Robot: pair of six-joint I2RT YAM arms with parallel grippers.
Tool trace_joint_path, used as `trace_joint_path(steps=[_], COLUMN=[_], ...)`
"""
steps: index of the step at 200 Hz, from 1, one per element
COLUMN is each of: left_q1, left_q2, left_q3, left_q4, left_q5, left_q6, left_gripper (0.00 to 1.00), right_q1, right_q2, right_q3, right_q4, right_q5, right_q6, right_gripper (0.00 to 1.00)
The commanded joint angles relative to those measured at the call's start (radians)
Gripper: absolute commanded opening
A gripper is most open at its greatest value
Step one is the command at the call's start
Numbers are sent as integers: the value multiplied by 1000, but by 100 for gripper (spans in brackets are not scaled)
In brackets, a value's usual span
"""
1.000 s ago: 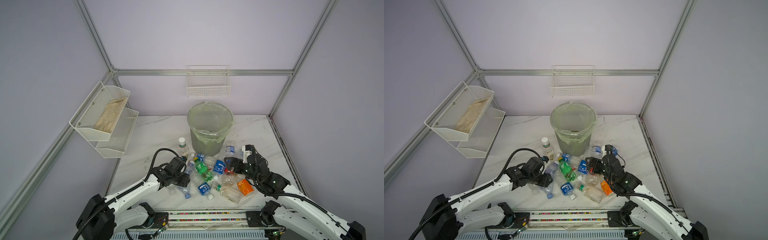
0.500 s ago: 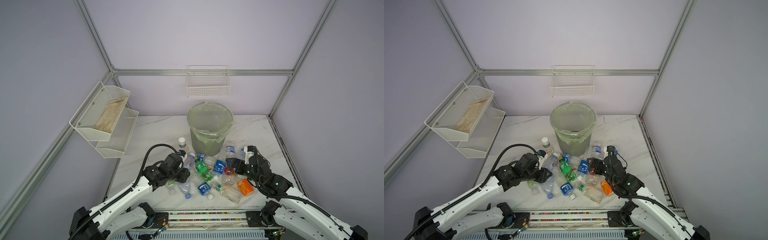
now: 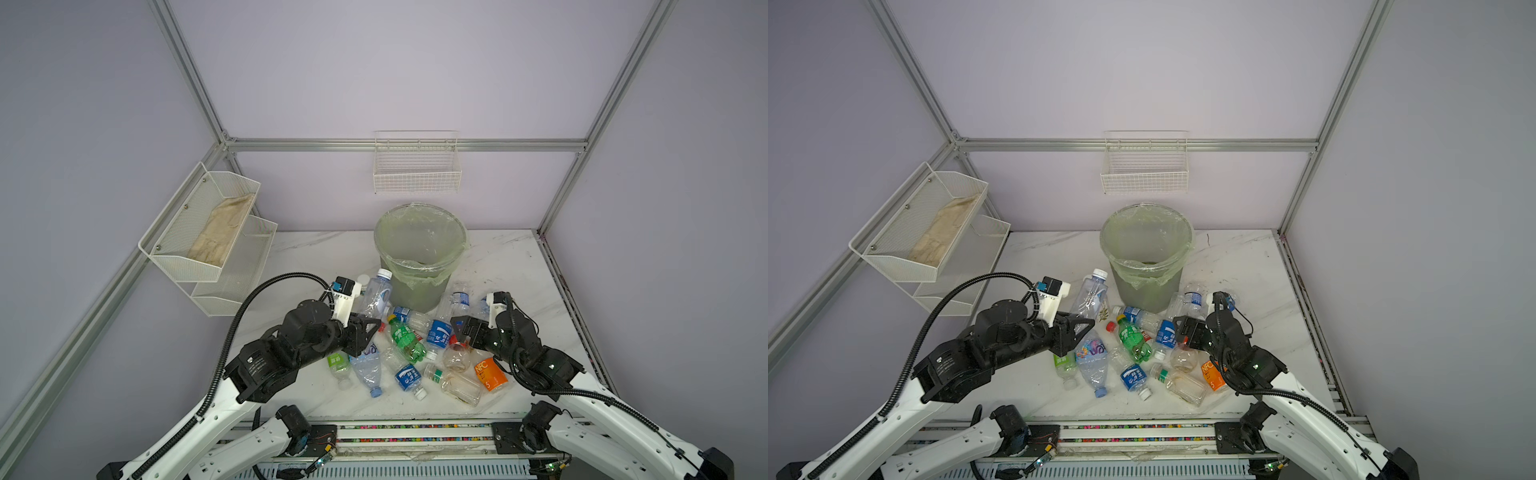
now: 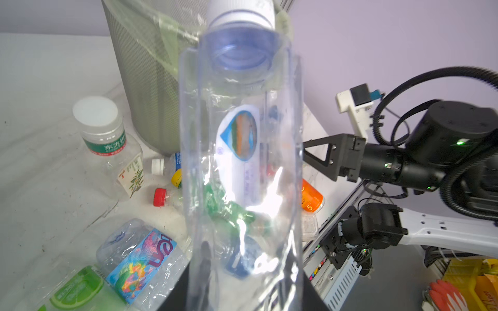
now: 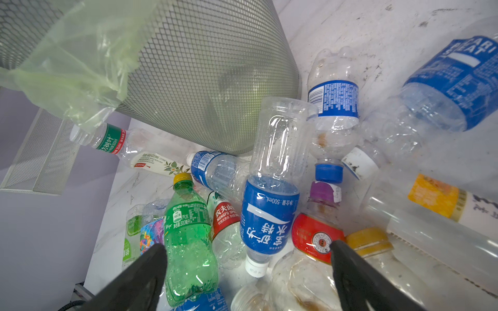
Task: Throw the plastic bottles in the bin
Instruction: 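Lift the clear bottle with the left gripper over the green-lined bin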
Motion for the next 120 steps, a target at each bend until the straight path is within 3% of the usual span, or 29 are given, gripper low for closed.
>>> trace_joint_path(steps=[1, 56, 120], left_q1=[-6, -6, -6], left_q2=[-27, -46, 60], left_q3=[136, 187, 251], left_q4=[45, 156, 331], left_q5=[1, -23, -64], left_q6=[34, 141, 191], left_gripper=[28, 26, 21], right_q1=[5, 5, 6], right_q2=[-8, -19, -37], right_q3=[-4, 1, 24], right_q4=[-10, -19, -59], right_q5=[-4, -14, -20], right_q6=[20, 22, 23], right_gripper=[96, 96, 97])
